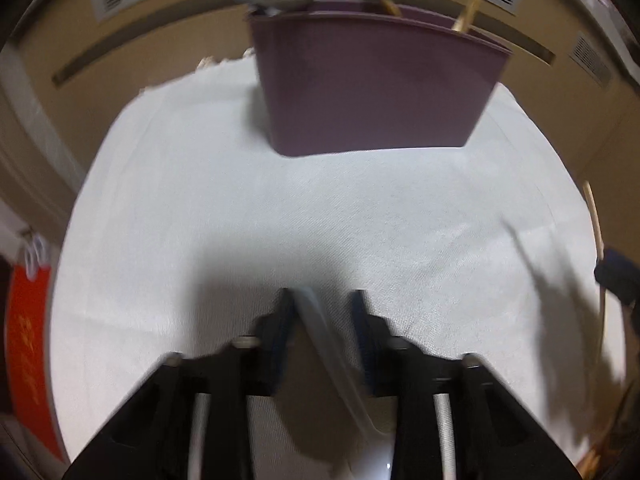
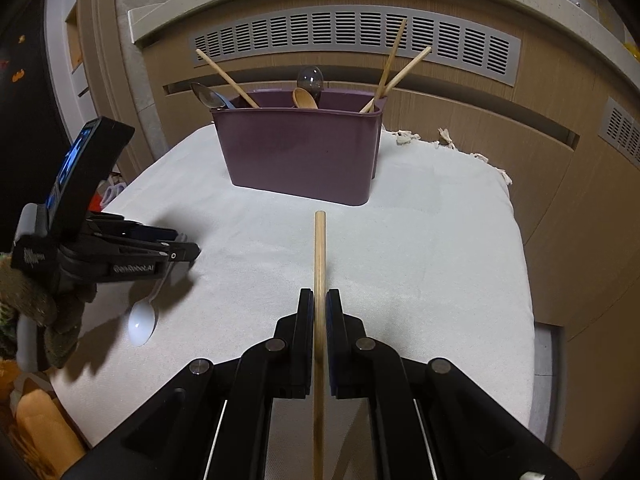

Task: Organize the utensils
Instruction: 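Drop the white spoon into the caddy with the left tool while the right drops the chopstick in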

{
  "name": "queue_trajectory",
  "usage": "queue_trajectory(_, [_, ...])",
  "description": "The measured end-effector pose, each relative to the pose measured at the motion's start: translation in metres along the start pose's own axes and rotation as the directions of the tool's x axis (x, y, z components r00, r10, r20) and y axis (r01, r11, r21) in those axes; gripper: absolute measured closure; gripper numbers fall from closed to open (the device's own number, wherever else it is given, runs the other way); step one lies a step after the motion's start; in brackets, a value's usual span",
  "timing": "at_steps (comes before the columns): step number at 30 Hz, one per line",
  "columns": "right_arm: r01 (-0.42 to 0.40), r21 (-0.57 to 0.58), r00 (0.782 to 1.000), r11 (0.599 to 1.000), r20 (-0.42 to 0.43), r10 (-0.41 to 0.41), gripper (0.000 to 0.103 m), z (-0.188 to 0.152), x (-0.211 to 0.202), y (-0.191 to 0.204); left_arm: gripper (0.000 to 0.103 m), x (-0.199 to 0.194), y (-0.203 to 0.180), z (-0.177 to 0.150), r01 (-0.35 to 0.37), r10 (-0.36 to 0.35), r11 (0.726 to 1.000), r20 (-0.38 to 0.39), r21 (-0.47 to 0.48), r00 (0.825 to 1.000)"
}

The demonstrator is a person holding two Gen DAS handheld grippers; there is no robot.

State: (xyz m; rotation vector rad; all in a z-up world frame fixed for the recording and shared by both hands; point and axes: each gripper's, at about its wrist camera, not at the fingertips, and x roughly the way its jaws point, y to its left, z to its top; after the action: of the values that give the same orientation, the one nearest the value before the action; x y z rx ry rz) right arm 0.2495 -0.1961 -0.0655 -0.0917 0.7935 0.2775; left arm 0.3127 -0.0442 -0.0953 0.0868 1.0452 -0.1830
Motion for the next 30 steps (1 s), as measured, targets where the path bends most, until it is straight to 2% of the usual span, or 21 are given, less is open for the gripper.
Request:
queue_trajectory(1, [0.0,0.004,1.0,1.0,0.001,0.0,0.097,0.0,-0.001,0.0,0.091,-0.002,0.0,-0.002,0.007,-0.007,1.0,0.008,0.001,1.0])
queue_trajectory(4, [-0.006,0.013,1.0,1.0,0.008,0.005,0.097,0.001,-0.006,0.0,0.091,-0.021,0.0,-0.013,0.052,-0.052,0.999,0.059,0.002,0.997])
queue_trajectory(9, [-0.02,0.02,1.0,1.0,0.024,0.019,0.097,0.001,-0.022,0.003,0.091,-0.075,0.002,-0.03,0.113,-0.112,0.994,0.175,0.007,0.978])
queue_trajectory(16, [-0.044,0.024,0.996,0.999,0.078,0.042,0.097,0.006,-0.058,0.01,0.091,-0.143,0.0,-0.033,0.152,-0.155,0.988,0.321,0.034,0.934])
queue_trajectory(20, [-0.037,0.016,0.991,0.999,0.127,0.035,0.097,0.012,-0.082,0.014,0.091,-0.178,-0.011,-0.032,0.16,-0.176,0.984,0.401,0.072,0.899])
queue_trajectory(22, [-0.025,0.003,0.987,1.0,0.16,0.024,0.097,0.018,-0.094,0.017,0.091,-0.196,-0.015,-0.025,0.157,-0.184,0.983,0.446,0.097,0.876])
queue_trajectory(25, [0.004,-0.018,0.971,1.0,0.241,0.0,0.097,0.039,-0.12,0.021,0.091,-0.231,-0.019,-0.008,0.138,-0.186,0.982,0.536,0.129,0.823])
queue_trajectory(28, [0.029,-0.039,0.939,0.999,0.343,-0.014,0.097,0.078,-0.15,0.022,0.091,-0.263,-0.02,0.023,0.109,-0.173,0.984,0.625,0.139,0.761])
queue_trajectory(30, [0.04,-0.036,0.919,0.999,0.395,-0.022,0.097,0.107,-0.165,0.02,0.091,-0.281,-0.019,0.049,0.1,-0.166,0.986,0.682,0.135,0.712])
